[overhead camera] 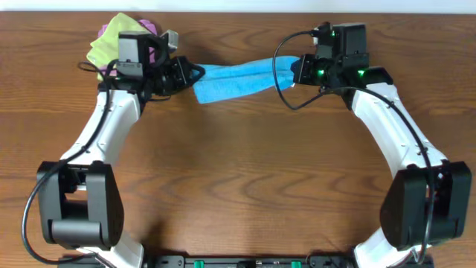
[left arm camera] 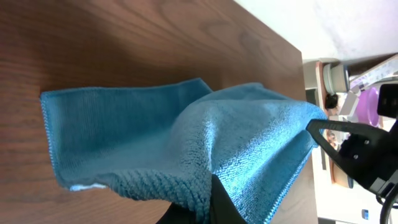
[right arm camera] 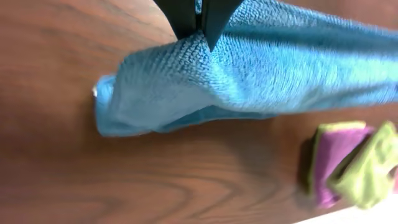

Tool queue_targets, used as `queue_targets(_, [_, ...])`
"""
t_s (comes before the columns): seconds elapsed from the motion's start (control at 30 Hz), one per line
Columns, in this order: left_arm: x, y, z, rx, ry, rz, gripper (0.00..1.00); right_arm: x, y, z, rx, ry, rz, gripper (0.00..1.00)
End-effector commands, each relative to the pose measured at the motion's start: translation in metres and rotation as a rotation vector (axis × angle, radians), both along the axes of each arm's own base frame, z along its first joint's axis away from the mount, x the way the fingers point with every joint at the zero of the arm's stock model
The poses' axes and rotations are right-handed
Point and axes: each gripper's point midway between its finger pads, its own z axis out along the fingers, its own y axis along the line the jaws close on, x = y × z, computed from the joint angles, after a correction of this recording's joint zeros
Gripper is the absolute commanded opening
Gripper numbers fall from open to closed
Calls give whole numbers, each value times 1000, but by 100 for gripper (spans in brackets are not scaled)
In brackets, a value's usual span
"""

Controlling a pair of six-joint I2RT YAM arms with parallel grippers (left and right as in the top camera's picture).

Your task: Fold the cloth

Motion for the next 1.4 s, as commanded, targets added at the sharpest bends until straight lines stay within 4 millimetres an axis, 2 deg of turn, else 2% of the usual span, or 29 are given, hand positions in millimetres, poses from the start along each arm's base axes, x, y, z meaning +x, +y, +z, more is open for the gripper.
queue_targets(0.0, [6, 18, 9, -21, -37, -4, 6, -6, 19, 16, 11, -112, 220, 1])
queue_targets(0.27, [6, 40, 18, -59, -44, 20, 6, -33, 60, 12, 17, -98, 370, 1])
queue_targets(0.37, [-1, 45, 14, -64, -9, 14, 6, -52, 86, 13, 39, -94, 472, 1])
queue_targets(0.5, [-18, 54, 5, -37, 45, 3, 6, -71, 104, 6, 20, -68, 546, 1])
queue_targets(0.8, [-66, 76, 7, 45, 138, -16, 6, -112, 93, -19, -22, 109, 613, 1])
queue_targets(1.2, [-139, 89, -18, 211, 402, -65, 6, -174, 119, -29, -28, 217, 814, 1])
queue_targets(1.37, [-161, 97, -24, 259, 448, -123, 6, -195, 113, -51, -34, 298, 830, 2])
